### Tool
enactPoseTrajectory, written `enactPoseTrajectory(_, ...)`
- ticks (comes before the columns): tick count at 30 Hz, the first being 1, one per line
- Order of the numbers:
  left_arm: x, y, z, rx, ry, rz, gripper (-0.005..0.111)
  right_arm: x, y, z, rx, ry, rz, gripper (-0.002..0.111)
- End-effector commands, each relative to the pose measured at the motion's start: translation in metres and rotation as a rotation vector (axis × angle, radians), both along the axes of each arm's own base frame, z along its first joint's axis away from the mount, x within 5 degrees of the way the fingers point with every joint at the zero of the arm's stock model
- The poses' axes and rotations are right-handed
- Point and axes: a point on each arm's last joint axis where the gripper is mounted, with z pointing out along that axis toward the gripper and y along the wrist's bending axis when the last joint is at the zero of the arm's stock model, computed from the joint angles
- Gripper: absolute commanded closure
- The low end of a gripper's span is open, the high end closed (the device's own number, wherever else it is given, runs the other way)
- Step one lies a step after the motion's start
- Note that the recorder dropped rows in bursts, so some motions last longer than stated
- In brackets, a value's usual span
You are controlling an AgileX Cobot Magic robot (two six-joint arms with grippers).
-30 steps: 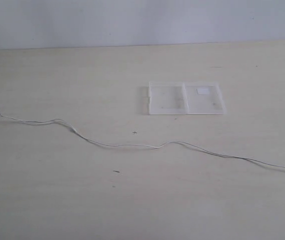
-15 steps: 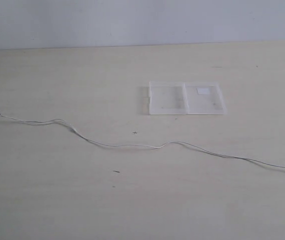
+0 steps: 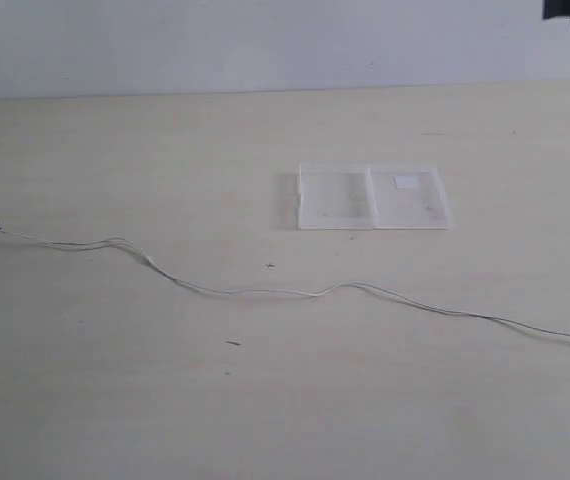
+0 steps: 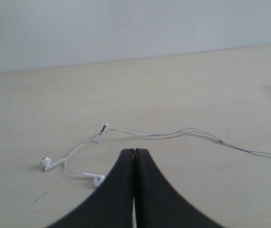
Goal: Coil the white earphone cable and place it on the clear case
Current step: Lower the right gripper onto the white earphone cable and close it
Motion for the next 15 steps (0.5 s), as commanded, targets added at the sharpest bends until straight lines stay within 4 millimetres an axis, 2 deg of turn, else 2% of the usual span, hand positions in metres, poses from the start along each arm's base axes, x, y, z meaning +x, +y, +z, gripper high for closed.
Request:
enactPoseTrajectory(1,0.0,-0.001,0.001,-0.014,-0.011,-0.006,0.107,0.044,0.053,-0.021,0.019,0.373,0.435,0.077)
enactPoseTrajectory(2,0.0,-0.001,0.001,-0.014,-0.011,-0.006,0.107,0.049,0.064,-0.026,-0.002,0.439,0.525,0.077)
enactPoseTrajectory(3,0.0,-0.001,0.001,-0.014,-0.011,-0.006,0.107,0.057,0.082,-0.04,-0.059,0.554,0.641,0.077)
enactPoseTrajectory(4,0.0,-0.001,0.001,-0.014,-0.011,-0.006,0.107,0.061,0.099,-0.052,-0.168,0.644,0.752,0.077)
enactPoseTrajectory(5,0.0,-0.001,0.001,-0.014,-0.011,-0.006,0.107,0.061,0.106,-0.057,-0.228,0.672,0.811,0.077)
enactPoseTrajectory(6,0.0,-0.001,0.001,-0.014,-0.011,-0.006,0.107,0.058,0.124,-0.069,-0.361,0.695,0.927,0.077)
enactPoseTrajectory(10,0.0,-0.002,0.001,-0.013,-0.011,-0.032,0.107,0.046,0.172,-0.093,-0.454,0.649,1.193,0.077)
enactPoseTrajectory(12,0.0,-0.004,0.001,-0.014,-0.011,-0.063,0.107,0.041,0.182,-0.109,-0.471,0.708,1.232,0.077)
enactPoseTrajectory(15,0.0,-0.005,0.001,-0.014,-0.011,-0.082,0.107,0.04,0.185,-0.122,-0.506,0.758,1.25,0.077)
